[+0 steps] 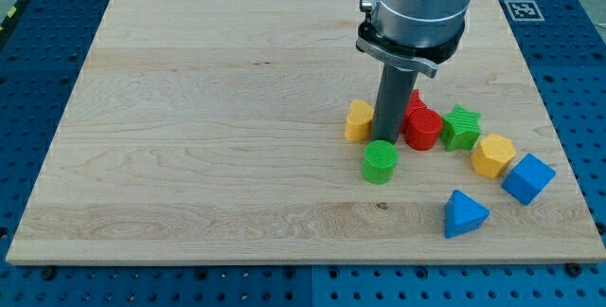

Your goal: Push the yellow heart up a bit

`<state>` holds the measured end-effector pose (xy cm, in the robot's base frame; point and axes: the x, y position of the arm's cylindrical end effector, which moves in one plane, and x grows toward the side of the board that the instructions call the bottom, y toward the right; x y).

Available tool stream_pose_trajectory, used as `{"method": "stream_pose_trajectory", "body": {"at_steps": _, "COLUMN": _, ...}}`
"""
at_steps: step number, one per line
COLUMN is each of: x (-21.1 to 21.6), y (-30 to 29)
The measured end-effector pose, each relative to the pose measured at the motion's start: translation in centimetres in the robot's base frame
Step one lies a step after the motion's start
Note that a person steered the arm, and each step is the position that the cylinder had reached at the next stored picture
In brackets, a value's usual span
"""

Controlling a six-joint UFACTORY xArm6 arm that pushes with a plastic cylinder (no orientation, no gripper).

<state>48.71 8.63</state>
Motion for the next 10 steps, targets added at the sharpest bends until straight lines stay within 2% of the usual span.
{"method": "stream_pose_trajectory", "body": {"at_steps": 2, "x": -2.6, "y": -1.7}}
{"method": "stream_pose_trajectory", "body": {"at_steps": 3, "x": -2.7, "y": -1.7}}
{"method": "stream_pose_trajectory", "body": {"at_steps": 4, "x": 0.8, "y": -1.8}}
{"method": "stream_pose_trajectory", "body": {"at_steps": 5, "x": -0.2, "y": -5.4}}
{"method": "stream_pose_trajectory", "body": {"at_steps": 6, "x": -2.0, "y": -6.6}}
{"method": "stream_pose_trajectory", "body": {"at_steps": 10, "x": -2.6, "y": -6.3}}
